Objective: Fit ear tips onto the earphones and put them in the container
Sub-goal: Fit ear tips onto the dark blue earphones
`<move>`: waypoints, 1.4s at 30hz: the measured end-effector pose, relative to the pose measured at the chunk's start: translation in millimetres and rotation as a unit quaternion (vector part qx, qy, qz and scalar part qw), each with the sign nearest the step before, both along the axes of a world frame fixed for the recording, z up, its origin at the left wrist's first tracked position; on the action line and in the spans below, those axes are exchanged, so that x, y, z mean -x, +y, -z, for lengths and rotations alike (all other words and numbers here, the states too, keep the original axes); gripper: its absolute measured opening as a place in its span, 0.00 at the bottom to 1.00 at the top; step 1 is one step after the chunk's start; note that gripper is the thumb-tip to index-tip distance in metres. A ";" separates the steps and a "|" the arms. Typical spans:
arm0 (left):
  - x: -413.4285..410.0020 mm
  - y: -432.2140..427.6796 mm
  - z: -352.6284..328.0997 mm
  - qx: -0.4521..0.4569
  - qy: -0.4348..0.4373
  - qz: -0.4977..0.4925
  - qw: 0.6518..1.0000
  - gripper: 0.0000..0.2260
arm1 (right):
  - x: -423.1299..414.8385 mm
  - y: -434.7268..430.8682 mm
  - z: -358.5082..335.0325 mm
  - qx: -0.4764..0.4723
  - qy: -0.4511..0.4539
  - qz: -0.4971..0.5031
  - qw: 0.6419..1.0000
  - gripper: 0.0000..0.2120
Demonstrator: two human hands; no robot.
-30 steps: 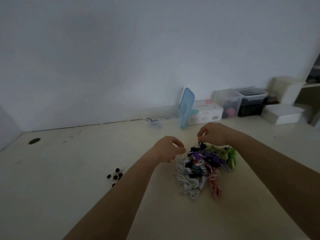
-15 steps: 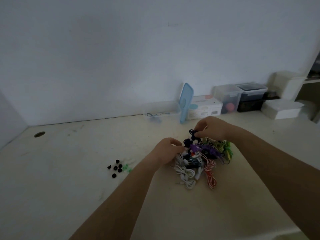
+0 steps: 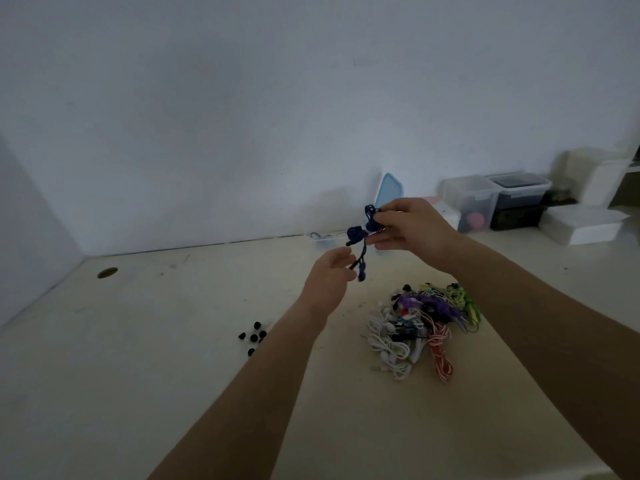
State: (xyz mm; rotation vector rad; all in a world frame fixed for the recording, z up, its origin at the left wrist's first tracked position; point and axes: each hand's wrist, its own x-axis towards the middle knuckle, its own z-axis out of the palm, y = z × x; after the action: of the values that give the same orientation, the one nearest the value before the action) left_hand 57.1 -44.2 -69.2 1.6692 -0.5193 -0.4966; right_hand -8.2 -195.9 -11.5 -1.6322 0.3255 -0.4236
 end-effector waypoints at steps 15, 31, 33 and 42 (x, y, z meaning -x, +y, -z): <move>8.3 56.3 12.6 0.199 0.315 0.051 0.926 0.15 | 4.5 32.7 21.2 -0.225 0.032 0.057 0.972 0.11; 6.9 58.1 32.1 0.140 0.098 -0.077 0.982 0.06 | 14.1 11.5 53.8 -0.050 0.104 -0.026 0.993 0.07; 4.6 60.7 30.7 0.149 0.080 -0.076 0.983 0.08 | 13.4 11.3 53.6 0.021 0.124 -0.027 0.992 0.05; 1.1 64.4 27.4 0.129 0.072 -0.027 0.989 0.08 | 6.6 43.9 41.5 0.400 0.066 -0.105 0.908 0.14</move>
State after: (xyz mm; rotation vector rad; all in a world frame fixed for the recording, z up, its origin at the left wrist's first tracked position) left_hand 56.1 20.1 -96.6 1.3853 -0.4116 -0.4839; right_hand -14.8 -152.0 -53.0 -2.4811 0.0618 -0.2919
